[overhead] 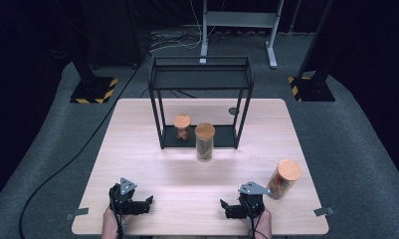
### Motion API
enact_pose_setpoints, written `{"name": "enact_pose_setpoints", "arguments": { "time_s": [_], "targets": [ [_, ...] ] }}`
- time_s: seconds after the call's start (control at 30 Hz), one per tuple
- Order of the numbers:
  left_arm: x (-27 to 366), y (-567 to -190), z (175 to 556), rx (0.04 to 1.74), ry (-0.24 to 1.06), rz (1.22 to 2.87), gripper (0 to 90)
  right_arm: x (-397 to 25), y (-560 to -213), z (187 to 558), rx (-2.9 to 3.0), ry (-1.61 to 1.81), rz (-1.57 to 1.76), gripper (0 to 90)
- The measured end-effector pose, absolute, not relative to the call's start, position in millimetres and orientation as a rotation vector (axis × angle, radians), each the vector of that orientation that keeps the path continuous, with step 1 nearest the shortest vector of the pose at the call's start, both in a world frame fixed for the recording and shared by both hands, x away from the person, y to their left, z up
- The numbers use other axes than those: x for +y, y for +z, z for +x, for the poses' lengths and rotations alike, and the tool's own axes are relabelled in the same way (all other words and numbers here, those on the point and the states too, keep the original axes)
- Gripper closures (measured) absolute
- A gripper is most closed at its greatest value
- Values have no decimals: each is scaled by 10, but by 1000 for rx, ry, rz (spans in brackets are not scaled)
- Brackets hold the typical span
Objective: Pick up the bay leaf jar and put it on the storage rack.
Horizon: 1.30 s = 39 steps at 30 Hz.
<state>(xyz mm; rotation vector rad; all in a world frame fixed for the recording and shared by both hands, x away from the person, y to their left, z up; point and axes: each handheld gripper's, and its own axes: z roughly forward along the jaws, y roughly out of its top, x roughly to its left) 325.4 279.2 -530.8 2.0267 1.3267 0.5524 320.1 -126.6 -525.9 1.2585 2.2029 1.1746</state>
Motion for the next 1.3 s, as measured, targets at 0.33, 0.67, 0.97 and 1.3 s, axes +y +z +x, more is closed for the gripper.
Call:
{"name": "enact_pose_setpoints", "arguments": {
  "time_s": [0.33,0.67,0.97,1.3],
  "targets": [
    [2793,-5308,3254,1329,553,2025,2,-1211,-5260,3182,2196,1097,1236,3],
    [2793,-5307,3255,1328,553,2025,2,-1213,-5243,3218,2191,1108,1247,1],
    [2793,-5307,3255,1328,553,2025,3,-1074,-4996,3451,2173,1165,1192,4],
    [2793,-5308,3254,1328,553,2025,3,-869,-4837,3776,2202,1188,1148,5]
  ]
}}
